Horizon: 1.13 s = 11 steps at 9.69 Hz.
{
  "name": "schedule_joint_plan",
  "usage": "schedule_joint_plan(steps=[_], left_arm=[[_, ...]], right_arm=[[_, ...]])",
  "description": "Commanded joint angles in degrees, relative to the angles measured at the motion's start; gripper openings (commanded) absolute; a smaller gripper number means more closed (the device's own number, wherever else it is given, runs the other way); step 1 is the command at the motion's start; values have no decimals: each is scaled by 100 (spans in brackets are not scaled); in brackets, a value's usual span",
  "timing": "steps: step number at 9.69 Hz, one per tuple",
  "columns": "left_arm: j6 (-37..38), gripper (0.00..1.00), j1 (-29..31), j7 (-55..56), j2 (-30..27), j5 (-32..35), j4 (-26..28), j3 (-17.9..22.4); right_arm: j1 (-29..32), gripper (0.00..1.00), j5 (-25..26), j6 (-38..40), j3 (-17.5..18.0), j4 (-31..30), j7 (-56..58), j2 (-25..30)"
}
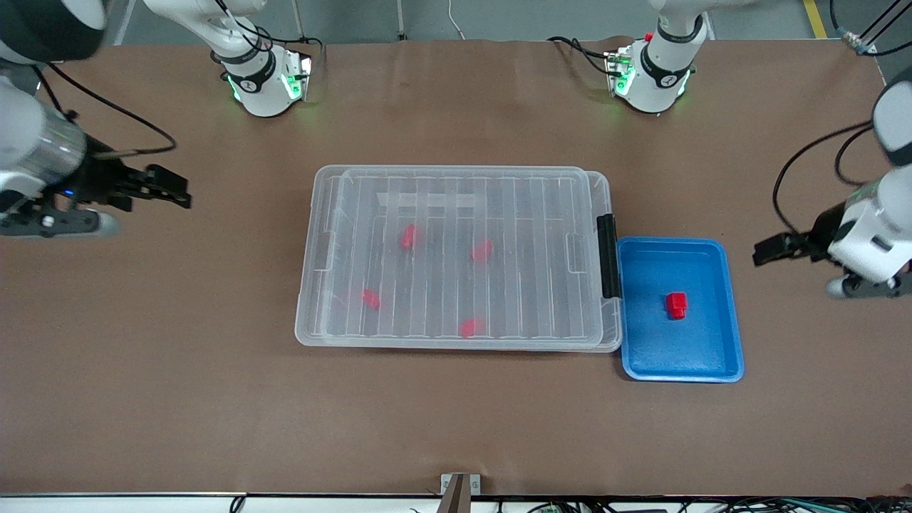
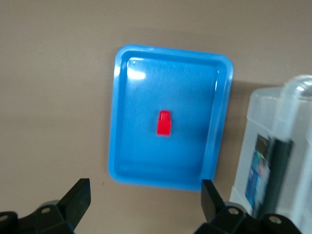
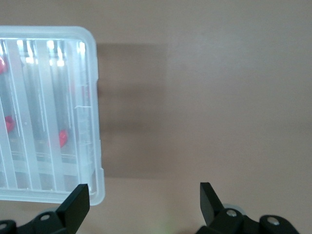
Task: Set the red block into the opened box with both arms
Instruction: 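Reach the right gripper to the lid edge while the left gripper reaches the block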
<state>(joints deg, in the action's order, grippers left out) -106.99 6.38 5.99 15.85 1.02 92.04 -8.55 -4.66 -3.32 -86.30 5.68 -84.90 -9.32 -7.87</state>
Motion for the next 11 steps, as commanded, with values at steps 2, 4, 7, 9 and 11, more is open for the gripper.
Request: schedule_joint_plan(steps=[2,4,7,9,11], left_arm=[[-2541,100,-31,838,828,73,1376,-15],[-2844,100,-67,887,1462,362,1404,-24],[-2845,99,-23,869,1850,689,1369,-41],[-2766,95,4,825,1912,680,1413,-85],[-2548,87,-40,423,1939,671,1413,-155]], right_arm=[[-456,100,33,-1410,-23,-1122,-403,-204],[-518,100,69,-2597,-23,-1738,-431,-442],[-816,100,200,-3706,-23,-2475,-413,-654],[-931,100,244,-3868,-23,-2654,-404,-654],[-827,100,681,-3868,-32,-2672,-369,-680]])
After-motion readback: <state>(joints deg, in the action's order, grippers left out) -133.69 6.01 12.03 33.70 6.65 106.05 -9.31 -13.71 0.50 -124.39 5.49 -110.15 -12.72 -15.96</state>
